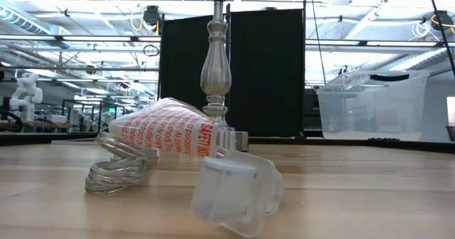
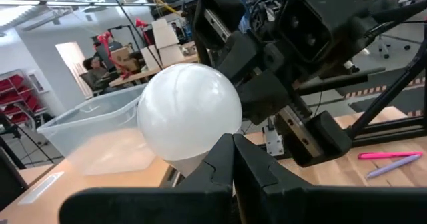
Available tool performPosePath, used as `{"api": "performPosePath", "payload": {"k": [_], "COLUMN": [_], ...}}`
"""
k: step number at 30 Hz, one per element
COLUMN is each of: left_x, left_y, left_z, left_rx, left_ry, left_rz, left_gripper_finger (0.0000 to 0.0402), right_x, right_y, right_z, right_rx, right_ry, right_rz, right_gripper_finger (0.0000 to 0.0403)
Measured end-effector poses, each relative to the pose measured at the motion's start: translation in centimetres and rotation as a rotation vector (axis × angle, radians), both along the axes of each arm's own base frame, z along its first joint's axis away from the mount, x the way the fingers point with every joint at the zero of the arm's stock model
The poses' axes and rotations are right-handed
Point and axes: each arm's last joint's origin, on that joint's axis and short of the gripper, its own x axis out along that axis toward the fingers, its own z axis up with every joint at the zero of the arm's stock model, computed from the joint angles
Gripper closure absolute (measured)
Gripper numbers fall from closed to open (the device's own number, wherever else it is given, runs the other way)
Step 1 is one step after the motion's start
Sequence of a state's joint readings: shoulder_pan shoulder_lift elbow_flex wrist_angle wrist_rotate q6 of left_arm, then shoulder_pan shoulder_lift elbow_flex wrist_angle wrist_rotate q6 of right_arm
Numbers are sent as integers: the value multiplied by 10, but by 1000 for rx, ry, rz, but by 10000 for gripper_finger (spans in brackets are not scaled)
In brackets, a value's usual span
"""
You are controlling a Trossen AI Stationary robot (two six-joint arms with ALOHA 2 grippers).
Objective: Screw lightbulb
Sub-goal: Insert the lightbulb into the silver lamp
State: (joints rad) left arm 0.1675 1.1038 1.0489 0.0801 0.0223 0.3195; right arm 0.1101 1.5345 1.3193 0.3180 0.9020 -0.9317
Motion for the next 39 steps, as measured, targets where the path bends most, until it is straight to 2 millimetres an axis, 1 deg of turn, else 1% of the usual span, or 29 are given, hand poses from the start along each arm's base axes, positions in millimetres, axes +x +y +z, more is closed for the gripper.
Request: {"api": "performPosePath", "payload": {"k": [9, 16, 21, 25, 29, 36, 39], "left_x": [-2, -3, -1, -2, -11, -26, -26], "left_y": [8, 17, 22, 23, 16, 2, -6], "left_z": [-2, -5, -7, -8, 1, 13, 16], "left_rx": [-13, -55, -70, -84, -76, -47, -34], "left_ry": [26, 44, 48, 47, 11, -42, -52], "left_rz": [43, 94, 115, 127, 108, 57, 11], "left_gripper_finger": [400, 400, 400, 400, 400, 400, 400], "right_x": [-1, -1, -2, -3, -3, -1, -1], "right_y": [13, 26, 34, 36, 34, 17, 9], "right_z": [-1, -2, -3, -5, -6, -5, -4], "right_rx": [3, 0, 7, 25, 27, 21, 20], "right_ry": [7, 11, 23, 24, 34, 33, 20], "right_rz": [24, 114, 128, 106, 59, 11, -10], "right_gripper_finger": [403, 403, 403, 403, 403, 403, 403]}}
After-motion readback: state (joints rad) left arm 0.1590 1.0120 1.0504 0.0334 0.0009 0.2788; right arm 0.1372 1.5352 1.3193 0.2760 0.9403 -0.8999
